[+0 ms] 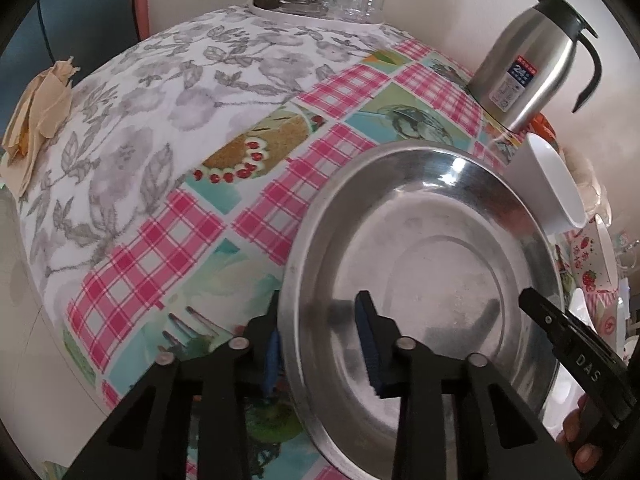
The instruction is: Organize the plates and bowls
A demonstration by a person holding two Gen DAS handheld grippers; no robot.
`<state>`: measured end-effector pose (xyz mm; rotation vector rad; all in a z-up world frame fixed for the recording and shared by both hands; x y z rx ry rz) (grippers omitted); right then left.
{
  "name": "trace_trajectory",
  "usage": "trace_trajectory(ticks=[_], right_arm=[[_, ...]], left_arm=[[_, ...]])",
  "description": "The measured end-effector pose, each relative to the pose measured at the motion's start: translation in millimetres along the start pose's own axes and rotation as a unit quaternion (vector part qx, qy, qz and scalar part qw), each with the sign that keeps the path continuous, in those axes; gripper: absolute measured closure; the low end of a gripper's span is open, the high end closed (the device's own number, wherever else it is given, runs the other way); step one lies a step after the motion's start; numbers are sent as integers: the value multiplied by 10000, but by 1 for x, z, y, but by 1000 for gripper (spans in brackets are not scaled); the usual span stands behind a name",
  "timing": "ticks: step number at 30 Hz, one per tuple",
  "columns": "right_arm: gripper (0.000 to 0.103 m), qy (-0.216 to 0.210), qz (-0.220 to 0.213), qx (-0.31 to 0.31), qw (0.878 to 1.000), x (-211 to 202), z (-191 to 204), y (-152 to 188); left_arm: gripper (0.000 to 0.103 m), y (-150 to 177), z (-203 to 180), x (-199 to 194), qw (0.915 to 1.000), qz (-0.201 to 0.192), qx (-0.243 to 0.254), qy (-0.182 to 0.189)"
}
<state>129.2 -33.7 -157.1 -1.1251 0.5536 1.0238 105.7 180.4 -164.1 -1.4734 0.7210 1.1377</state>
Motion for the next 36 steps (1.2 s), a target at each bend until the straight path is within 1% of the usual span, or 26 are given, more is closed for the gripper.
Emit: trace_trajectory(ticks=[1,2,3,5,6,7,8,13,18,22,32,36], right_arm=[[56,-28,3,30,10000,0,1,1],[59,-60,3,77,10000,-1,0,1],[61,-103,-1,149,9998,-2,-1,2],[72,-187,-9,301,9994,-5,-4,4],[75,-227,-11,397,9990,-6,-7,5],[80,-245,-6,465,9986,-8,-9,6],[84,-257,-4,521,9983,-9,-10,7],[85,-411,45,598,9974,-14,-7,12],[87,-545,-62,602,9967,-28,0,14],[87,-564,-125,471,9972,-40,6,14],[87,-626,-395,308,9968,-76,14,14],[87,-638,-604,259,9958,-97,14,11]], left_arm=[[77,0,3,0,10000,2,-45,-16],[81,0,6,0,9999,10,-96,-30],[83,-1,10,1,9999,24,-167,-17],[84,0,13,1,9997,48,-237,52],[84,1,14,0,9997,50,-240,42],[84,1,15,0,9997,51,-240,30],[83,3,16,-1,9997,59,-252,20],[83,6,21,-4,9994,118,-326,15],[83,10,24,-13,9995,80,-296,-60],[84,9,26,-26,9995,-41,-257,-151],[84,1,22,-66,9991,-351,-166,-157],[84,-3,13,-84,9988,-459,-109,-93]])
Point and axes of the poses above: each gripper's, at about its wrist camera, not at the fingertips, and x roughly the way its jaws point, z to its left, y to its underside, the point moved 9 cm from there along x, roughly the way its jaws point, and after that the axes turned 14 degrees about -y, right-handed, at the moved point
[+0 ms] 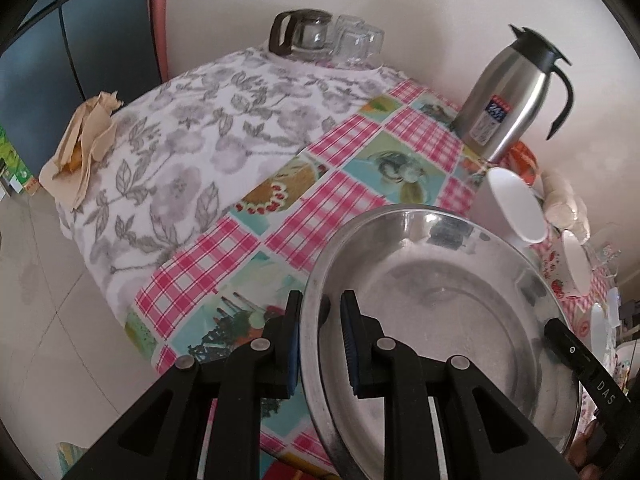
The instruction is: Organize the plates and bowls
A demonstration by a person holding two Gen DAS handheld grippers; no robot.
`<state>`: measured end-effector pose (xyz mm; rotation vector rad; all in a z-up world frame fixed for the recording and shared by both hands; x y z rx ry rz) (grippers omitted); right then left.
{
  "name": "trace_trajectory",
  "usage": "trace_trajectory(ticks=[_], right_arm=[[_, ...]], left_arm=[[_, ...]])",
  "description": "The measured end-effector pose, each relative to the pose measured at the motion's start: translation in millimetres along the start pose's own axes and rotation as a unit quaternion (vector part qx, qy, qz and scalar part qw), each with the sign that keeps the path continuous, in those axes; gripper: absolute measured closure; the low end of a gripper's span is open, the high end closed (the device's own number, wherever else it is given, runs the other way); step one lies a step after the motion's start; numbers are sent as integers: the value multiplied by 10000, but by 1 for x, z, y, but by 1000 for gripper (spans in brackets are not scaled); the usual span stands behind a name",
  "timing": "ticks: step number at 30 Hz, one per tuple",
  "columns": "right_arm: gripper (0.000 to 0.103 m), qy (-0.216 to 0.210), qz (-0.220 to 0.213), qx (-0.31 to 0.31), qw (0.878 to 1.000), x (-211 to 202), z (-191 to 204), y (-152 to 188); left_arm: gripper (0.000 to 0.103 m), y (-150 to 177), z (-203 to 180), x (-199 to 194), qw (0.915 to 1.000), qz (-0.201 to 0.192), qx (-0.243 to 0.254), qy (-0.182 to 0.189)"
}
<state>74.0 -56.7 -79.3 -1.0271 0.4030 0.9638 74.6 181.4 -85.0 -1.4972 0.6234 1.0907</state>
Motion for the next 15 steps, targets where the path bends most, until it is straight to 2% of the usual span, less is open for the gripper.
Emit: trace_trajectory(ticks=[8,15], right_arm=[[87,87,-656,37,9978,-57,-9,-20],[87,124,-1327,412,9902,-117,-39,-36]], left_arm=[[84,-17,-42,-54,9985,-431,266,198],[84,-29,-97,-98,9944,-728,572,501]])
Point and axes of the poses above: each gripper's, at about its wrist camera, not at the fingertips, and x roughly the way its jaws point, z to its left, y to its underside, the point moved 9 cm from there along x, roughly the way its jaws point, and after that the axes turned 14 degrees about -y, right-handed, at the moved point
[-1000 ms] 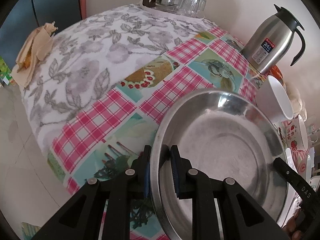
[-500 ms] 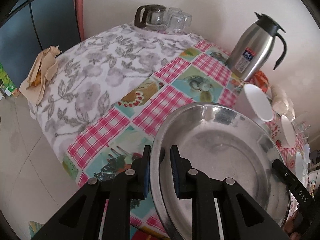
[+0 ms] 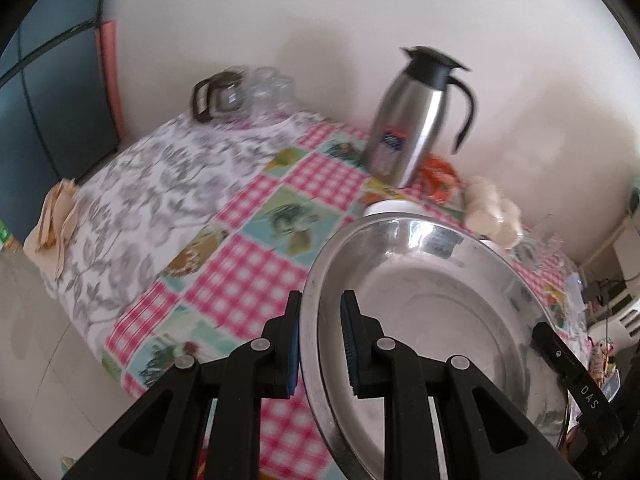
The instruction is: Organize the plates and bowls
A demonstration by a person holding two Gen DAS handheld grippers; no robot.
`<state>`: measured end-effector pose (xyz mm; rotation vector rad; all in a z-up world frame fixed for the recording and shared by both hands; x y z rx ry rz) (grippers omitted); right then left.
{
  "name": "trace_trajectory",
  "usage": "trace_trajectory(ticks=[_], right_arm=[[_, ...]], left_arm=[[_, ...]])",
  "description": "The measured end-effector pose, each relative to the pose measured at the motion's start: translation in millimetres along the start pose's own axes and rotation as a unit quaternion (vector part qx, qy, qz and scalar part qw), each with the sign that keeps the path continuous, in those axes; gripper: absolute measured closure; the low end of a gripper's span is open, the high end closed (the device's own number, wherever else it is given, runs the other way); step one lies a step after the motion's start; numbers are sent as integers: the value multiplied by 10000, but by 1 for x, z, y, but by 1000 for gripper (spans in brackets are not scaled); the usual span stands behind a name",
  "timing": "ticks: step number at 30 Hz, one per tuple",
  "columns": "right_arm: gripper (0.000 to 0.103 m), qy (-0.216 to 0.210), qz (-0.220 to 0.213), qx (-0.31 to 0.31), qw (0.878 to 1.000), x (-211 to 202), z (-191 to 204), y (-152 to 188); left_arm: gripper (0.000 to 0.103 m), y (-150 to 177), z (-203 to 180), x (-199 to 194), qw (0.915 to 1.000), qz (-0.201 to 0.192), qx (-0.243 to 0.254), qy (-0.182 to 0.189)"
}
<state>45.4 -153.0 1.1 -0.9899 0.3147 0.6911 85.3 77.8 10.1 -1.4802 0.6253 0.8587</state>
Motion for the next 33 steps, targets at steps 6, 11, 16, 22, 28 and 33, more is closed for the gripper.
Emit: trace_trajectory(ticks=[6,11,16,22,28,33], right_arm=[[86,181,-510,260,9982,-44,-31,-22],[85,343,-789,470,9952,-73,-58,-27],[85,479,-866,732,9924,-88,-87,-25],[85,596,-776,919,9909,-96,-112,-14],[85,692,-511,956,9917,-82,-120,-4],[85,811,-254,855,9927,-70,-119,5]], left_arm=[[84,-5,-52,-18,9992,-93,301,232],[84,3,-90,-22,9982,-57,493,324],[84,15,-122,-19,9971,90,590,464],[84,33,-142,-7,9954,259,723,565],[84,42,-138,9,9951,479,657,569],[84,48,-132,19,9948,613,627,519]])
Point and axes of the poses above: each gripper's, at about its wrist camera, not at the fingertips, and x roughly the way its jaws point, z to its left, y to its underside, the point moved 9 cm from there along x, roughly the way its jaws point, and after that the axes turned 14 degrees about -y, right-handed, at the moved point
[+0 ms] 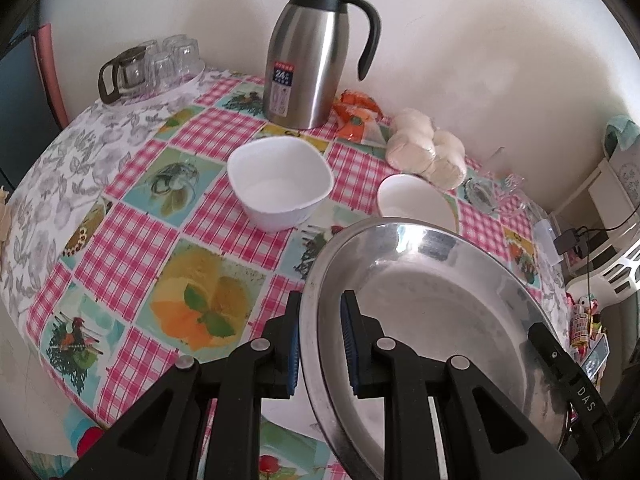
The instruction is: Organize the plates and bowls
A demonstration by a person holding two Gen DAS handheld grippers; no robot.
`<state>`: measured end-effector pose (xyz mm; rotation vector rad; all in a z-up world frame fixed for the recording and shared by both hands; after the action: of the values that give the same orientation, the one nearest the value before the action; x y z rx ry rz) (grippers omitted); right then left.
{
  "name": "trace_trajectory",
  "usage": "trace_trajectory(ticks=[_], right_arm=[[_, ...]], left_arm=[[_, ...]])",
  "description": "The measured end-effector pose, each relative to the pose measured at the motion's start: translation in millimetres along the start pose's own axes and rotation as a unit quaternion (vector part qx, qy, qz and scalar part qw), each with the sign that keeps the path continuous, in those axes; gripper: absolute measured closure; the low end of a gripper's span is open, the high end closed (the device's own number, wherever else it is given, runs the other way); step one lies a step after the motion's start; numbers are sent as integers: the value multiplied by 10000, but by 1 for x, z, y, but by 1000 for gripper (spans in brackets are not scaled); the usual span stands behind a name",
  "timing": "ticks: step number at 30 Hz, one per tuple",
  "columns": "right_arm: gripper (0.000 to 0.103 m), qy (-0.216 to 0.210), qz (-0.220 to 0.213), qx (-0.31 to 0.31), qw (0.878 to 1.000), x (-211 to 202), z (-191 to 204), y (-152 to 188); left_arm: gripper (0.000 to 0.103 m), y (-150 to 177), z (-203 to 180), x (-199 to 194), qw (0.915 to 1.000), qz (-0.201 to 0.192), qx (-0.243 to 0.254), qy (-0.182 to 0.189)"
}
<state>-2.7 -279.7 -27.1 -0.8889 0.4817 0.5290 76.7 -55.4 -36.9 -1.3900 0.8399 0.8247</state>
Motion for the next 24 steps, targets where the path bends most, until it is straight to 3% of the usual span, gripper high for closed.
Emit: trace_trajectory(ticks=[10,24], right_arm=[[85,351,482,-217,9980,19,-3,22],[84,701,948,-402,9922,43,-10,45]], left_arm=[[84,17,12,24,9986,513,-57,-68],[84,24,21,46,9961,860,-124,-158]])
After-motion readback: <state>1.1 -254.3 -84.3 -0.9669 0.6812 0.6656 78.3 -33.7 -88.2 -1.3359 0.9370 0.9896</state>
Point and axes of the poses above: each gripper's, at about its wrist camera, not at the fingertips, and x roughly the way its jaws point, z to its left, y to its underside, the point moved 9 cm from there along x, roughly the way its jaws point, and after that the axes turned 14 degrees about -y, right-handed, at the moved point
